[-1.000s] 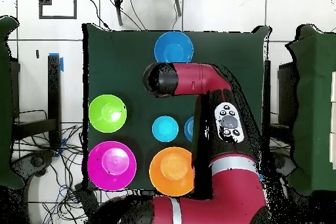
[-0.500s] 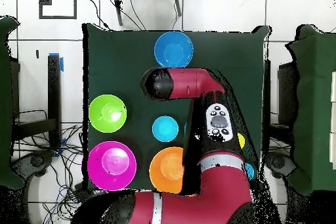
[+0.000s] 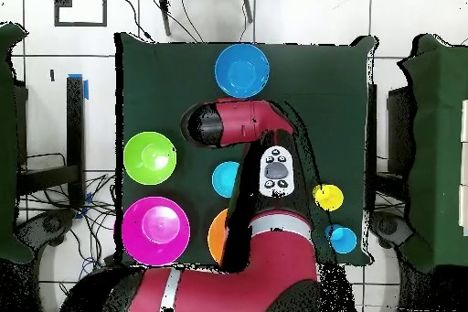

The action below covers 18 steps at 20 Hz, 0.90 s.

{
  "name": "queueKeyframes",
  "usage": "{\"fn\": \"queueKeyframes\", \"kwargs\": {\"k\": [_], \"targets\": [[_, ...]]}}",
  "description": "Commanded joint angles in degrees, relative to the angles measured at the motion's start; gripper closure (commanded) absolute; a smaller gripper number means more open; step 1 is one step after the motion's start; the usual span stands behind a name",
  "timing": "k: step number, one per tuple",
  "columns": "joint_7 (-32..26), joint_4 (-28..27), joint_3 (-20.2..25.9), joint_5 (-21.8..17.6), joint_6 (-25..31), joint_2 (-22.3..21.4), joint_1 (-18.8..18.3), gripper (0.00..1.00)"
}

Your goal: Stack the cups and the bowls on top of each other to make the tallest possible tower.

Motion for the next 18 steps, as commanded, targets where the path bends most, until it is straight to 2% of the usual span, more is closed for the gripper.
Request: {"fn": "queueKeyframes", "kwargs": {"k": [1, 5, 9, 18], "targets": [[10.99, -3.11, -0.93, 1.27, 2.33, 1.55, 2.41, 0.0], [12.2, -3.02, -1.98, 2.22, 2.8, 1.34, 3.76, 0.0], [12.34, -4.2, -1.61, 3.68, 2.31, 2.73, 3.29, 0.0], [6.85, -11.47, -0.63, 3.07, 4.36, 6.86, 0.61, 0.0]]}}
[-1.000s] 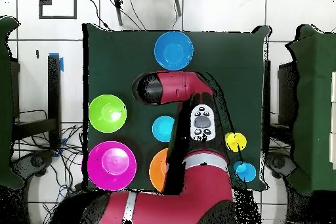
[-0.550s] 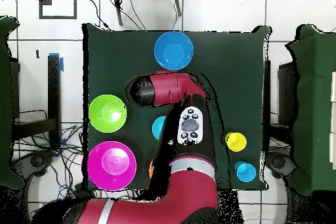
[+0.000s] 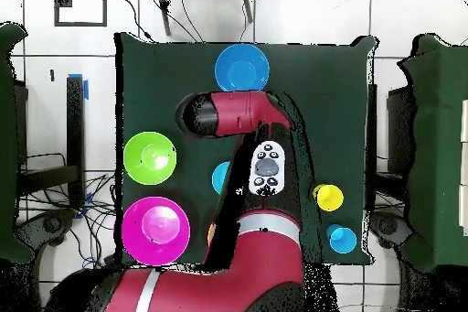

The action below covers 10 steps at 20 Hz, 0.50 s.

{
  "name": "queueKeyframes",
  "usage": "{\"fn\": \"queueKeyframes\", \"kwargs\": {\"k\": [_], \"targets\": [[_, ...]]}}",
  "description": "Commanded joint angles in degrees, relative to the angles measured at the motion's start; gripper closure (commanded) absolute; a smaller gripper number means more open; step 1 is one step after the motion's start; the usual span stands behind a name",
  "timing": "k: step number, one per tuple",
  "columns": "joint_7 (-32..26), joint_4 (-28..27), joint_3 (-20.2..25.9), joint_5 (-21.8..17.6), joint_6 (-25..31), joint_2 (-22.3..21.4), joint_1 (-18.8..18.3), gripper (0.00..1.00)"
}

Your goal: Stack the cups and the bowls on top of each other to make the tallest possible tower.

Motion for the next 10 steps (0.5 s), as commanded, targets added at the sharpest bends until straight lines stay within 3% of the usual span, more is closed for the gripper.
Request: {"fn": "queueKeyframes", "kwargs": {"k": [1, 4, 10], "targets": [[2.69, -7.16, 4.34, 0.76, 4.77, 5.93, -2.61, 0.0], [2.1, -7.56, 6.26, 2.03, 5.75, 6.96, -3.84, 0.0], [2.77, -5.05, 7.88, 2.9, 2.51, 7.5, -5.33, 0.0]]}}
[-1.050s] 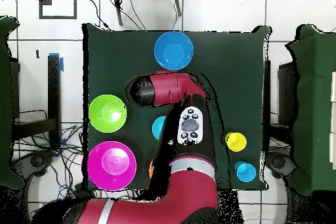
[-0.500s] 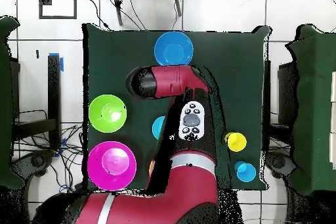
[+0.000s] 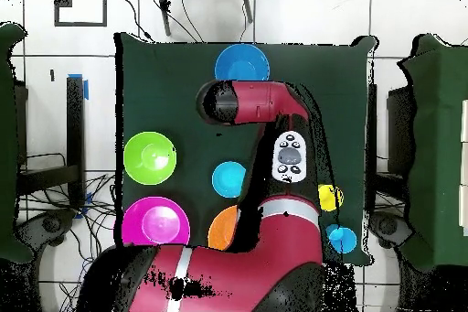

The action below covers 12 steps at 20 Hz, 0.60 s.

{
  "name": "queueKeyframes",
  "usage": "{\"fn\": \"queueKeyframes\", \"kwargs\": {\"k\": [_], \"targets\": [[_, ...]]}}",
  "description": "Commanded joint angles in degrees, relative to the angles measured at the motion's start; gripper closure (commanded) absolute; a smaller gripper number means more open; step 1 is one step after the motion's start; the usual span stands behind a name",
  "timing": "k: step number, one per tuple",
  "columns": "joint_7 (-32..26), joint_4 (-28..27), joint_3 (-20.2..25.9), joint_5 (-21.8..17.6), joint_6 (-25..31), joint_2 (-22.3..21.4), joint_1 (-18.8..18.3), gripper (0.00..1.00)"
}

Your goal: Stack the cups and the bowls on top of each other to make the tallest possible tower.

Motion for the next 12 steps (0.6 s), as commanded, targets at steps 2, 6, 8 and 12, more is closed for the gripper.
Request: {"fn": "queueKeyframes", "kwargs": {"k": [2, 6, 8, 12], "targets": [[2.4, 0.41, 7.27, 1.09, 1.1, 3.83, -2.3, 0.0], [2.42, -0.45, 7.0, 0.96, 0.87, 4.62, -2.47, 0.0], [2.58, -0.38, 6.72, 0.87, 1.01, 4.7, -2.47, 0.0], [2.4, 1.35, 5.93, -0.09, 0.48, 3.12, -1.73, 0.0]]}}
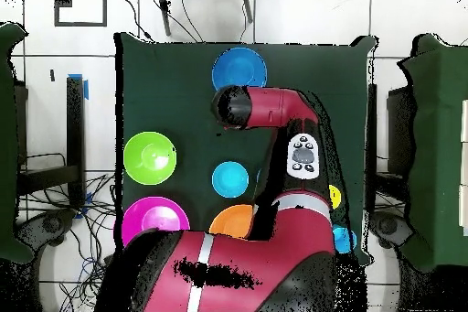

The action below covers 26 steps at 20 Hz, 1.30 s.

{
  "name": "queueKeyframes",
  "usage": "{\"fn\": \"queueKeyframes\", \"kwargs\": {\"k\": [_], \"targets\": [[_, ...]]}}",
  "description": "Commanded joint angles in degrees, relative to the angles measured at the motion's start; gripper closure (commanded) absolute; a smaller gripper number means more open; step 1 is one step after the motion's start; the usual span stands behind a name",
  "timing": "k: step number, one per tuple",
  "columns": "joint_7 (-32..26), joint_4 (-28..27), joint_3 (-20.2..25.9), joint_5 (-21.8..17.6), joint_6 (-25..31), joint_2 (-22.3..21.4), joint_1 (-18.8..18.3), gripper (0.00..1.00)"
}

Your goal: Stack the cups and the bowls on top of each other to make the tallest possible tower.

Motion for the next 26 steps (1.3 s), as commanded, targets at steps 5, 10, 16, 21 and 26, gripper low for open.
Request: {"fn": "queueKeyframes", "kwargs": {"k": [5, 10, 16, 21, 26], "targets": [[3.22, 1.02, 4.72, -0.91, 0.42, 0.55, 1.57, 0.0], [3.85, 0.73, 4.26, -0.65, 0.88, 0.37, 2.2, 0.0], [4.18, 0.68, 3.93, -0.19, 2.11, -0.26, 2.66, 0.0], [3.46, 3.16, 4.25, 0.42, 3.98, -3.25, 2.29, 0.0], [2.32, 6.57, 4.34, 0.67, 5.92, -7.23, 1.71, 0.0]]}}
